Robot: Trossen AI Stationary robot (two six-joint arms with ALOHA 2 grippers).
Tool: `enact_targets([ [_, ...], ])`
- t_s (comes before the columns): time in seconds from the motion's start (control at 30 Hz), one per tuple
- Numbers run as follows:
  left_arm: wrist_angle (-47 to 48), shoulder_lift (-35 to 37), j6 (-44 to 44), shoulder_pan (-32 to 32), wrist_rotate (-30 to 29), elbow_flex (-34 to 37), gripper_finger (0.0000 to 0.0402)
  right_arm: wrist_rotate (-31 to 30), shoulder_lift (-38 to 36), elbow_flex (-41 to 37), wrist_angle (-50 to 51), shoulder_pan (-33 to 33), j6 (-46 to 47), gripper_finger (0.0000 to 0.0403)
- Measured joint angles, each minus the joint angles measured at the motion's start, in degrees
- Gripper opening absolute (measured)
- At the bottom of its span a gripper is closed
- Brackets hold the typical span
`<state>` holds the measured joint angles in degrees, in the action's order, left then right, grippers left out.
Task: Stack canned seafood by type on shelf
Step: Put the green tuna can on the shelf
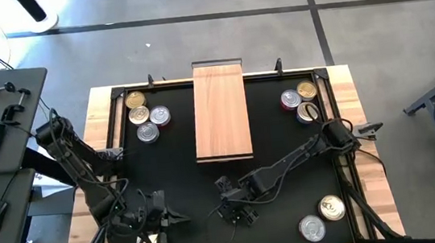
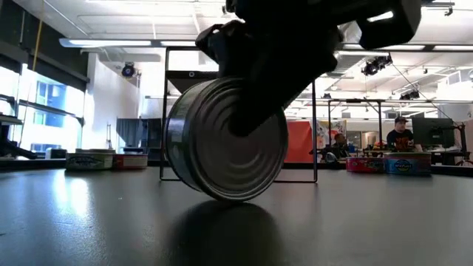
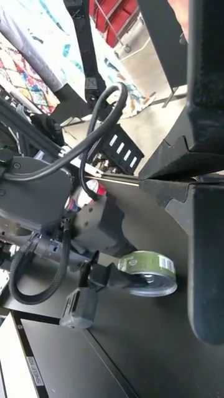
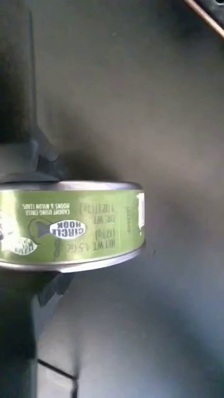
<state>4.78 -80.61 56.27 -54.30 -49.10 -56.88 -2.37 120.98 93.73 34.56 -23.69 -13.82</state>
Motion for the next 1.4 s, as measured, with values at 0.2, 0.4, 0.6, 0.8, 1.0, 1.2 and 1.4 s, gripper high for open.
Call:
enact_targets([
  [0.2, -1.64, 5.15, -1.2, 1.55, 3.98, 0.04, 0.0, 5.38, -2.58, 5.13, 3.65, -2.04, 6.27, 0.0117],
  [0.4, -1.71, 14.18, -15.37, 3.82, 5.98, 0.04, 0.0, -3.9, -4.52, 21.32, 13.54, -5.72, 8.03, 0.0117],
  [0.6, -0.59, 20.44, -29.99, 4.19, 5.97, 0.04, 0.0, -24.3, -4.6, 31.31, 23.79, -4.46, 11.84, 0.0117],
  [0.8, 2.76, 23.25, -36.22, 4.17, 6.03, 0.04, 0.0, -39.15, -4.6, 32.98, 30.65, 1.98, 12.37, 0.0117],
  [1.0, 3.66, 23.24, -38.49, 6.98, 3.56, 0.04, 0.0, -49.26, -4.45, 32.96, 41.07, 12.52, 13.33, 0.0117],
  [1.2, 5.0, 21.8, -38.55, 12.22, -1.92, 0.04, 0.0, -50.62, -4.01, 32.96, 39.9, 24.29, 3.28, 0.0117],
  [1.4, 5.3, 19.95, -37.9, 18.14, -3.06, 0.04, 0.0, -43.01, -2.98, 32.92, 31.25, 35.32, -7.25, 0.0117],
])
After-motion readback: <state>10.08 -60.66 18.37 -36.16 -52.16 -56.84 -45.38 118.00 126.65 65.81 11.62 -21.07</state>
